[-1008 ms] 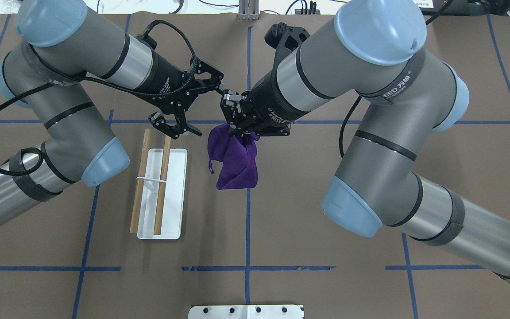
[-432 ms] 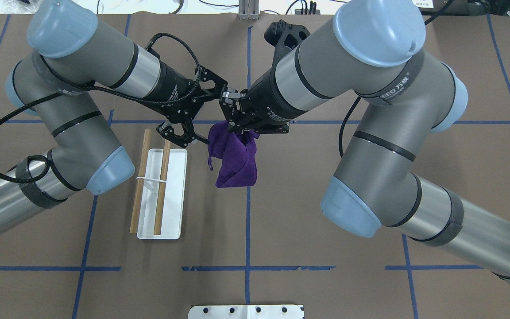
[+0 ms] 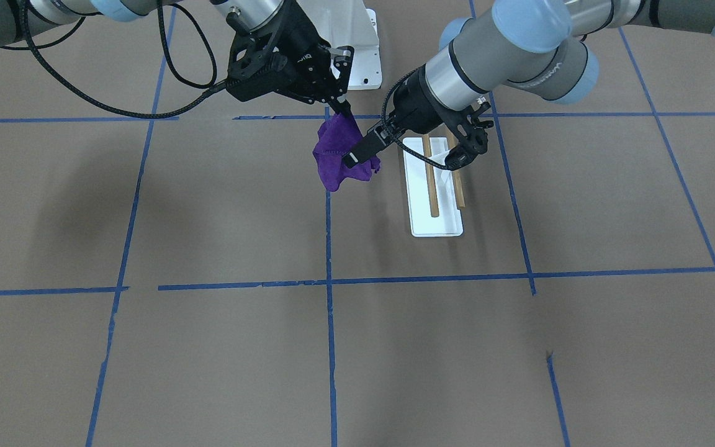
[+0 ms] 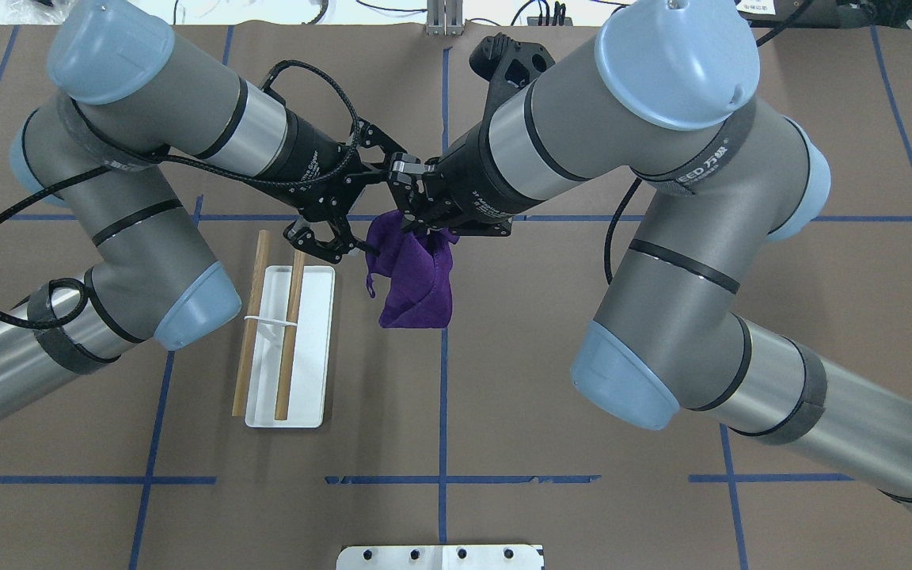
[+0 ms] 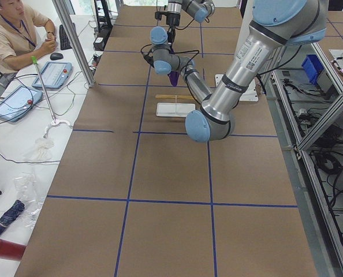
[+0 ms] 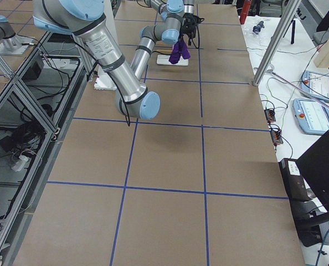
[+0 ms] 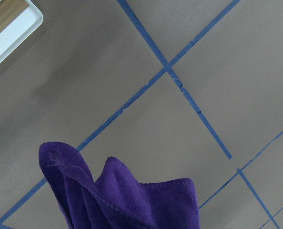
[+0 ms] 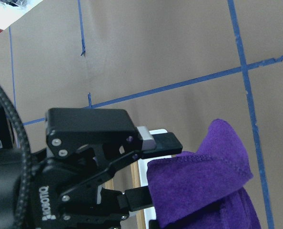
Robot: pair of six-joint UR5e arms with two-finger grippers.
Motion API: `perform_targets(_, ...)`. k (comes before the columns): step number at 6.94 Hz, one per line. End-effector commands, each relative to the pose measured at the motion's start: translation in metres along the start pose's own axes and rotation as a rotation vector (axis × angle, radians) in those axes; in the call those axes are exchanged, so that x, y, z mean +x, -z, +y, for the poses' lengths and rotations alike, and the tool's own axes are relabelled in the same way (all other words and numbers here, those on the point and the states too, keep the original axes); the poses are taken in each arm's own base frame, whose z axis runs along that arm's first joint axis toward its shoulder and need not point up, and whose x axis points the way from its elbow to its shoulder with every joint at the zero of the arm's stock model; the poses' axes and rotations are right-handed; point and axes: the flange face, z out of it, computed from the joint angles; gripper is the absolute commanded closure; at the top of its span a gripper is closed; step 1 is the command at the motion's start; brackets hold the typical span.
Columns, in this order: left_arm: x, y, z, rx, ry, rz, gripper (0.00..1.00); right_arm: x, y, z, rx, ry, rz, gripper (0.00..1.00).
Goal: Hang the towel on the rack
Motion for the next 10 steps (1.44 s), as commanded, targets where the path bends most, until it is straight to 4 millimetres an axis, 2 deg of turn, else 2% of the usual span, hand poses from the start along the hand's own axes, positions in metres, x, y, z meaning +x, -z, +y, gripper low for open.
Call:
perform_targets(1,-0.002,0.000,-0.001,0.000,-0.006,-0.001,1.00,-0.001,0.002,0.002,-0.001,0.000,-0.007,1.00)
perform_targets(4,-0.006,0.001,-0.004,-0.009,-0.038,0.013,1.00,0.002,0.002,0.003,-0.005,-0.007,-0.004,1.00)
perform_targets(5,-0.006,0.002,-0.004,-0.009,-0.059,0.015,1.00,0.004,0.000,0.008,-0.011,-0.005,-0.004,0.01)
perform_targets(6,-0.006,0.002,-0.005,-0.005,-0.088,0.015,1.00,0.020,0.004,0.010,-0.011,-0.007,0.007,0.00)
perform_targets(7,-0.017,0.001,-0.014,0.013,-0.127,0.012,1.00,0.038,0.020,0.017,-0.008,-0.003,0.001,0.00)
perform_targets(8,-0.027,0.002,-0.026,0.131,-0.193,0.075,1.00,0.059,0.029,0.017,0.000,-0.007,0.015,0.00)
perform_targets(9,-0.047,0.002,-0.025,0.144,-0.250,0.066,1.00,0.070,0.036,0.006,0.023,-0.019,0.025,0.00)
perform_targets(10,-0.074,0.014,-0.029,0.156,-0.314,0.053,1.00,0.093,0.049,-0.004,0.054,-0.041,0.047,0.00)
